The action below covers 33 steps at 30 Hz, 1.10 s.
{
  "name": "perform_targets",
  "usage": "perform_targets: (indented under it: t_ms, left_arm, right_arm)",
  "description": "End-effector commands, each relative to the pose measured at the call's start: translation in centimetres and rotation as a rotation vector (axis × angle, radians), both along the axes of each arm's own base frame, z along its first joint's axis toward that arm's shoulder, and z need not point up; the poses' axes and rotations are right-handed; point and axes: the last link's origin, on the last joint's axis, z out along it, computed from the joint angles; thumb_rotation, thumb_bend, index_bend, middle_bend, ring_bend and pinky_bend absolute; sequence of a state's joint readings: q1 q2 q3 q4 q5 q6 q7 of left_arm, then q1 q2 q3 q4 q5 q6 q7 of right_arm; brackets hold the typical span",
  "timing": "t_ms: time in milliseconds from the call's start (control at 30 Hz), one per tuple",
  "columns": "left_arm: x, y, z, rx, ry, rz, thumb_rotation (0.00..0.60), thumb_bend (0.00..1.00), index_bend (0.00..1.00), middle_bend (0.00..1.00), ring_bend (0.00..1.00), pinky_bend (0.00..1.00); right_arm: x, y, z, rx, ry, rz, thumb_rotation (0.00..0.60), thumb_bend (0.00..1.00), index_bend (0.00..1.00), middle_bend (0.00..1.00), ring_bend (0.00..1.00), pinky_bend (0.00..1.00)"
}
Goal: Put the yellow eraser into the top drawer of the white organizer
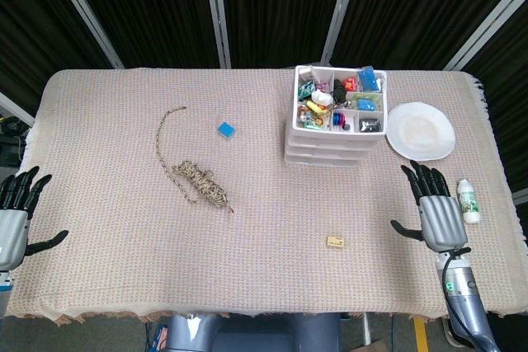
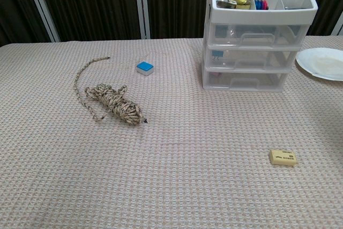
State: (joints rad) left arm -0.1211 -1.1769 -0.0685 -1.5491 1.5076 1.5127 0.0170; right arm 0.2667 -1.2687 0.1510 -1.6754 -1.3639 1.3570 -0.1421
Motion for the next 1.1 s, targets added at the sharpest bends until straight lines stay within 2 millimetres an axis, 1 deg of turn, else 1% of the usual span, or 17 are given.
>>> perform_targets:
  t_ms: [33, 667, 1033, 1100]
  left_arm:
    - [-0.02, 0.00, -0.01, 0.000, 0.000, 0.001, 0.600, 0.00, 0.09, 0.00, 0.00, 0.00]
    - [0.00, 0.23, -0.07, -0.005, -0.004, 0.002, 0.600, 0.00, 0.09, 0.00, 0.00, 0.00]
    - [0.03, 0.19, -0.07, -0.010, -0.010, 0.000, 0.600, 0.00, 0.09, 0.00, 0.00, 0.00]
    - [0.07, 0.18, -0.08, -0.010, -0.009, -0.002, 0.600, 0.00, 0.09, 0.00, 0.00, 0.00]
  right_arm:
    - [0.01, 0.00, 0.00, 0.000, 0.000, 0.001, 0.600, 0.08, 0.07, 0.00, 0.00, 0.00]
    - [0.25, -0.18, 0.15, -0.018, -0.016, 0.008, 0.600, 0.08, 0.07, 0.00, 0.00, 0.00]
    - [0.57, 0.09, 0.18, -0.029, -0.036, 0.026, 0.600, 0.08, 0.07, 0.00, 0.00, 0.00]
    - [0.70, 0.17, 0.23, -0.028, -0.062, 0.024, 0.600, 0.08, 0.07, 0.03, 0.01, 0.00]
